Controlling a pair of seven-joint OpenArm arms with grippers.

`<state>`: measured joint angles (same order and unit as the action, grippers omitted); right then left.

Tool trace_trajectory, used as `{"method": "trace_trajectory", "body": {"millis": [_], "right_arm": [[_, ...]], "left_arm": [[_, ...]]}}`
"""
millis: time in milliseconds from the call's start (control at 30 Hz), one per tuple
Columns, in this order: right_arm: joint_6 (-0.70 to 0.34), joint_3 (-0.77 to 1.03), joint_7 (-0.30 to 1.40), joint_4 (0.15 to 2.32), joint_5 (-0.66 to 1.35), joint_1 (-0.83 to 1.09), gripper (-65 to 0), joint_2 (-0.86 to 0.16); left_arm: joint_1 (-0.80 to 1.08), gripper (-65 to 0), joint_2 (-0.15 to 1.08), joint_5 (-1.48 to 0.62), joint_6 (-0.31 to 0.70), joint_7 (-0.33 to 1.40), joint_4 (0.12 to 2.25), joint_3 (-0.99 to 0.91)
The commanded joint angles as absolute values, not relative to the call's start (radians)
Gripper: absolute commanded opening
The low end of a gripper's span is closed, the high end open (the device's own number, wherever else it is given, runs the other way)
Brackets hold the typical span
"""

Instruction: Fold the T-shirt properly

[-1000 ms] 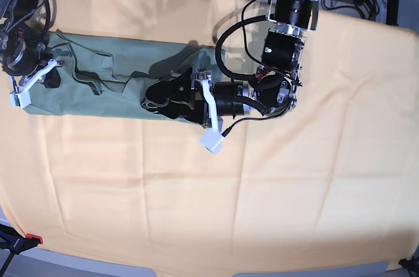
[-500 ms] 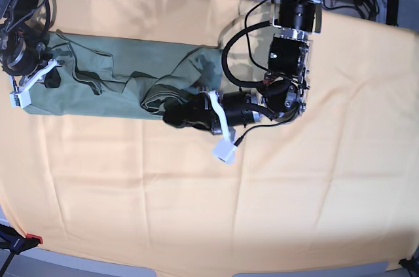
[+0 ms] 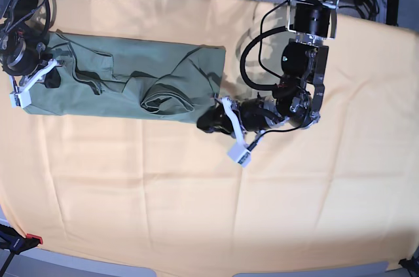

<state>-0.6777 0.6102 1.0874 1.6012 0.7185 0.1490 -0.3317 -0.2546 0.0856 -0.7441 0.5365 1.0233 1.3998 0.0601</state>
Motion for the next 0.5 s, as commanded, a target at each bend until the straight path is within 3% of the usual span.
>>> {"method": "trace_trajectory", "body": {"millis": [0,233,467], "right_arm": [[-0.682,0.615,1.073,1.615,0.736,0.138,-65.0,-0.349],[-0.682,0.615,1.073,1.615,0.736,0.138,-65.0,-0.349],[-0.682,0.615,1.073,1.615,0.736,0.138,-65.0,-0.349]], "left_arm": [[-0.277,-65.0,0.083,-0.812,0.571,1.039,1.419,0.070],[-0.278,-65.0,0.083,-1.151,0.693,1.283,1.419,0.221],[-0.280,-65.0,0.083,-1.363,0.698,1.333,1.419,0.251]]}}
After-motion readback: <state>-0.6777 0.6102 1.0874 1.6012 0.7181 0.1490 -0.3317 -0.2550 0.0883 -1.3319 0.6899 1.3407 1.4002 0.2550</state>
